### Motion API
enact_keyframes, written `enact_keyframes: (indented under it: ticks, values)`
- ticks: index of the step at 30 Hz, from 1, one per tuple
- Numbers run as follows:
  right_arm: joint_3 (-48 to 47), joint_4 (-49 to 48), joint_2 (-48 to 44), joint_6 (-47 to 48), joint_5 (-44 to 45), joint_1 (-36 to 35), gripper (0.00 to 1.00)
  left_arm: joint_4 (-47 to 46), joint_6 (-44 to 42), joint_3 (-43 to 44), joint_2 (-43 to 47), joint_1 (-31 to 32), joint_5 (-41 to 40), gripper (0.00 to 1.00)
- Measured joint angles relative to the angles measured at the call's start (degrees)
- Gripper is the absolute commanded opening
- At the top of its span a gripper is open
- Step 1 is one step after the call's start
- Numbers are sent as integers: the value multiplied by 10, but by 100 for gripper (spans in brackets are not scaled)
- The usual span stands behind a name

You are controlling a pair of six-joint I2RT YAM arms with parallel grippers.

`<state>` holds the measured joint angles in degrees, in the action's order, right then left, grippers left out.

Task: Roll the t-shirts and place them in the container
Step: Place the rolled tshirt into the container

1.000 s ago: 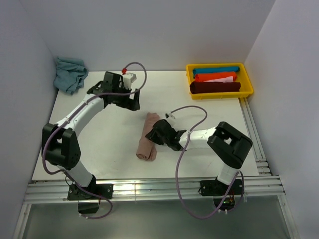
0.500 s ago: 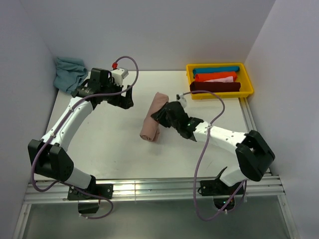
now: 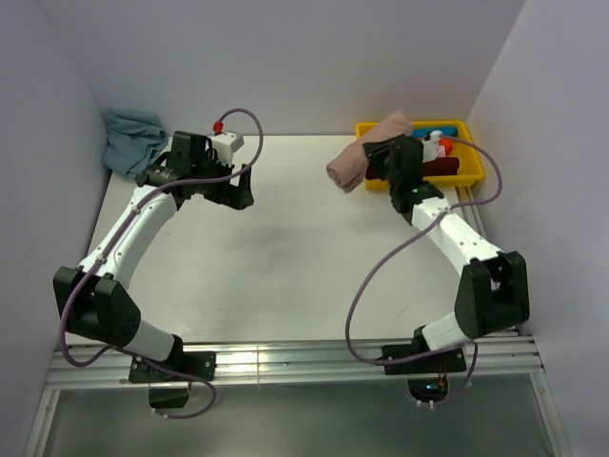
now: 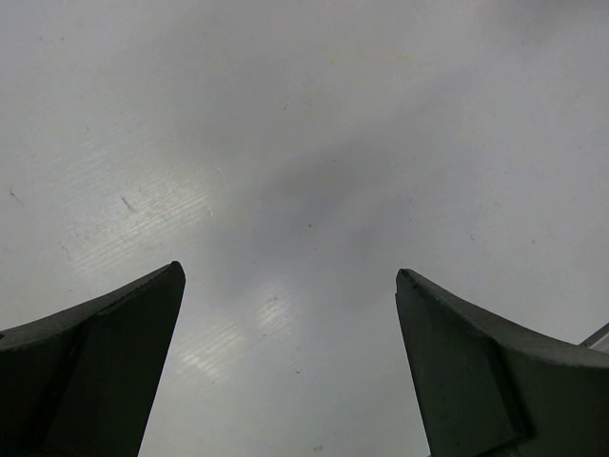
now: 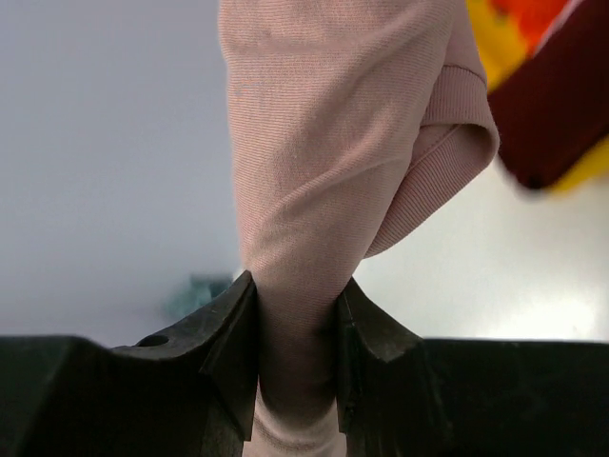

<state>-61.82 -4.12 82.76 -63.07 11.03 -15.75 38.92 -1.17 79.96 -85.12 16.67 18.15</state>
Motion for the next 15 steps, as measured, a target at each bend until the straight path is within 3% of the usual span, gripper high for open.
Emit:
enact_keyframes:
  ticks: [7,15]
  values:
    - [-82,-93,156,-62,16,130,0,0,-2,1,-8,0,0,99]
    - [-232,-173,396,-119,42,163,0,-1,-2,7,-37,0,-1,99]
